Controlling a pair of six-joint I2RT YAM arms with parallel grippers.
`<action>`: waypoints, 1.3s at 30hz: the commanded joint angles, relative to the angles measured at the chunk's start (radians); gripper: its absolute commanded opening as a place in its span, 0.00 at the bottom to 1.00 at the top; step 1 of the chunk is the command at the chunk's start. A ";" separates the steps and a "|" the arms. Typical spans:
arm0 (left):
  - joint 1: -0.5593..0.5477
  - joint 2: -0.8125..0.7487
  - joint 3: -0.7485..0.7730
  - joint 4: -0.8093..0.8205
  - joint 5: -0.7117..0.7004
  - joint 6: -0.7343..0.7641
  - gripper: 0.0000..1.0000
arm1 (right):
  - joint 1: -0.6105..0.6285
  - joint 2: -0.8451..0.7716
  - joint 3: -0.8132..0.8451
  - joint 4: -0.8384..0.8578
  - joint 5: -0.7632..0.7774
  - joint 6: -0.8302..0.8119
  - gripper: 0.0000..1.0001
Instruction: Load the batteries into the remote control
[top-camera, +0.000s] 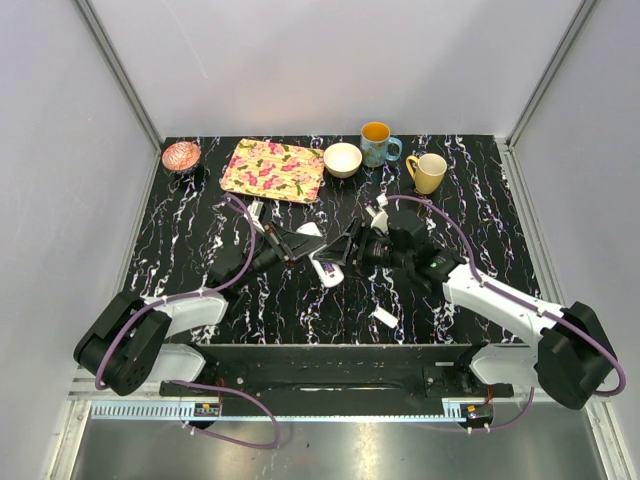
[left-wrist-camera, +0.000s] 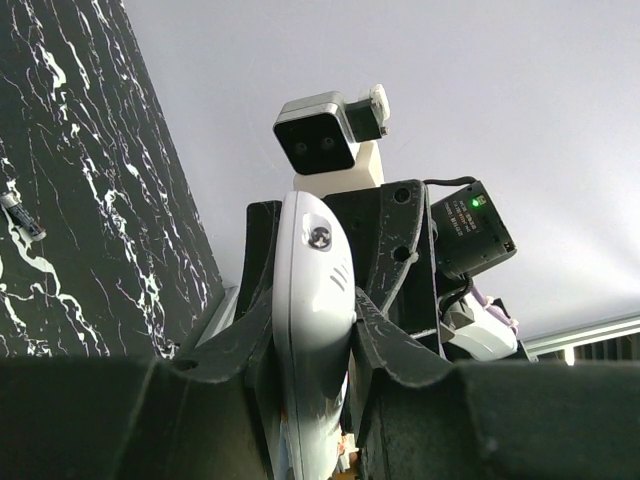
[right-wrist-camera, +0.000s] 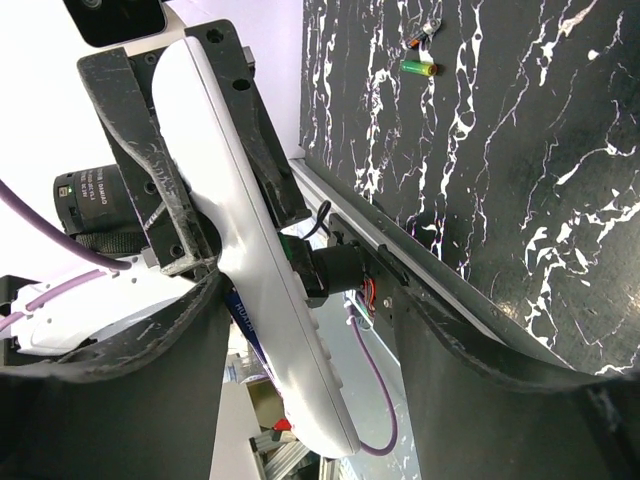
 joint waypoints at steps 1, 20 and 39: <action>0.007 -0.057 0.088 0.177 -0.014 -0.065 0.00 | -0.006 -0.004 -0.044 -0.043 -0.022 -0.024 0.64; 0.033 -0.040 0.137 0.294 0.026 -0.179 0.00 | -0.006 0.033 -0.067 -0.031 -0.070 -0.062 0.67; 0.036 -0.114 0.063 -0.226 0.039 0.125 0.00 | -0.009 0.039 0.235 -0.244 -0.031 -0.189 0.78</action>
